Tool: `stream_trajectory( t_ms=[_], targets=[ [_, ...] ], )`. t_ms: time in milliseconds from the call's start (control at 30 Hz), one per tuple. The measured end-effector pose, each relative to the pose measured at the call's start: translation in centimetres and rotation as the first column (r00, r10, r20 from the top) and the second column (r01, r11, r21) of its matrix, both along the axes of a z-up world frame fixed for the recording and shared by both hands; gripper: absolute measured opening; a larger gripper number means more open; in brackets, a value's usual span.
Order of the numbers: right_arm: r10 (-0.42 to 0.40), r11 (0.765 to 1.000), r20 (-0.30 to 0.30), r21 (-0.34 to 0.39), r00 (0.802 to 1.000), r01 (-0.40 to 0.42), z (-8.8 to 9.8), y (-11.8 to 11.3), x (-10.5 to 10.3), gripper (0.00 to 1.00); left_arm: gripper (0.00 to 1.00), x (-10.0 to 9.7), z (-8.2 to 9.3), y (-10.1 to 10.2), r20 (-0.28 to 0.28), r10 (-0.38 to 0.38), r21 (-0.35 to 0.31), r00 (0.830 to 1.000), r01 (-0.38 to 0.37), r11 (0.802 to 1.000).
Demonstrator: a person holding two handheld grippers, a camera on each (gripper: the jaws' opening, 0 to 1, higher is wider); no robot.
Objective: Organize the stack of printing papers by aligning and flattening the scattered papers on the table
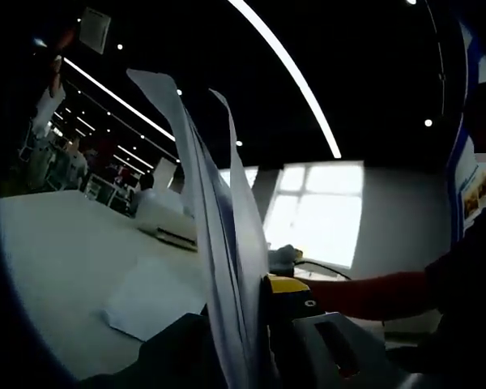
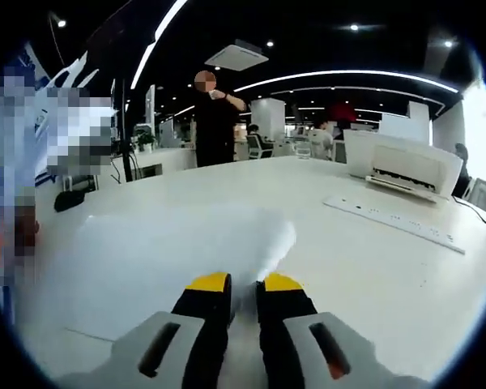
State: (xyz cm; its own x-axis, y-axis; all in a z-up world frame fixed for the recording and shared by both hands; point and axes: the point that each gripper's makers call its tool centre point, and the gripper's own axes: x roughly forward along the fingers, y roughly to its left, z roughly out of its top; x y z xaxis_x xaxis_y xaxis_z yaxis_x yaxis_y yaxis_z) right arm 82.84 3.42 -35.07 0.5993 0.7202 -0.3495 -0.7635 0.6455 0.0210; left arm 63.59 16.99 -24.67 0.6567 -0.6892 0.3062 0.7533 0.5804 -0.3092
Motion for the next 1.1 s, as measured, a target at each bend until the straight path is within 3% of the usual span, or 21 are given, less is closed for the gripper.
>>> stream_trajectory(
  t_ms=[300, 467, 833, 1033, 1100],
  targets=[
    [-0.007, 1.000, -0.017, 0.005, 1.000, 0.007, 0.1, -0.6, -0.2, 0.00, 0.07, 0.0, 0.0, -0.1, 0.001, -0.002, -0.007, 1.000, 0.002, 1.000],
    [-0.031, 0.996, 0.021, 0.087, 0.999, 0.029, 2.0, -1.8, -0.2, 0.00, 0.07, 0.0, 0.1, -0.1, 0.003, -0.003, -0.014, 1.000, 0.003, 1.000],
    [-0.100, 0.985, 0.049, 0.148, 0.994, 0.092, 5.0, -5.7, -1.5, 0.00, 0.07, -0.1, 0.5, 0.3, 0.012, 0.000, -0.046, 1.000, 0.001, 0.999],
    [-0.100, 0.983, 0.071, 0.163, 0.992, 0.087, 7.0, -6.1, -2.2, 0.00, 0.07, -0.1, 0.5, 0.3, 0.014, -0.001, -0.047, 1.000, 0.002, 0.999],
    [-0.096, 0.981, 0.089, 0.176, 0.991, 0.079, 8.4, -6.4, -2.7, 0.00, 0.07, 0.0, 0.5, 0.3, 0.015, -0.003, -0.048, 1.000, 0.003, 0.999]
  ],
)
